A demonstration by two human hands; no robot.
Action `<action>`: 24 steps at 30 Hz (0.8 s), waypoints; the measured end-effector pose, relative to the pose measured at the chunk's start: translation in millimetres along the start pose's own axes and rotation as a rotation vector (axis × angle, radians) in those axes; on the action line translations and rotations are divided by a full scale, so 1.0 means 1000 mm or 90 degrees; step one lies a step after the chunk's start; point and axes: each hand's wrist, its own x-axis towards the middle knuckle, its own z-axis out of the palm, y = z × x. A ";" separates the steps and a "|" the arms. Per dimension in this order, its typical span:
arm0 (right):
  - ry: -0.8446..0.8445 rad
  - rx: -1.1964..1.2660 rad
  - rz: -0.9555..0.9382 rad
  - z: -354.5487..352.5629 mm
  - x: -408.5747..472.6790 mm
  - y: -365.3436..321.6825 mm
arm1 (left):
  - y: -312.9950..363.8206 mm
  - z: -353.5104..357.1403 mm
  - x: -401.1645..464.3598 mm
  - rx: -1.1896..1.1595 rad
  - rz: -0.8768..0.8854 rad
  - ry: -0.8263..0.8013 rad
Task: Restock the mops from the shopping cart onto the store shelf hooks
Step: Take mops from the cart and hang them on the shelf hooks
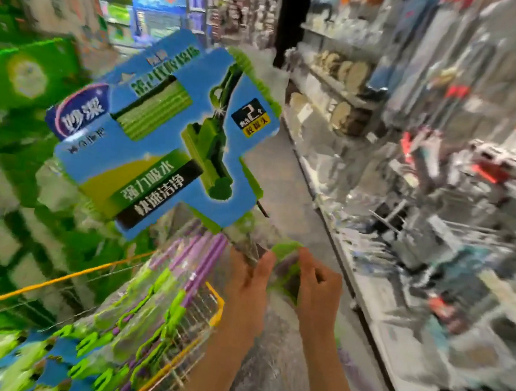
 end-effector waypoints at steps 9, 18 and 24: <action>0.215 0.105 0.024 -0.117 -0.036 -0.009 | -0.006 0.083 -0.067 0.035 0.082 -0.246; 0.312 0.071 0.037 -0.285 -0.105 -0.023 | -0.027 0.176 -0.183 0.070 0.133 -0.424; 0.339 0.035 0.025 -0.392 -0.170 -0.043 | -0.049 0.221 -0.275 0.076 0.105 -0.521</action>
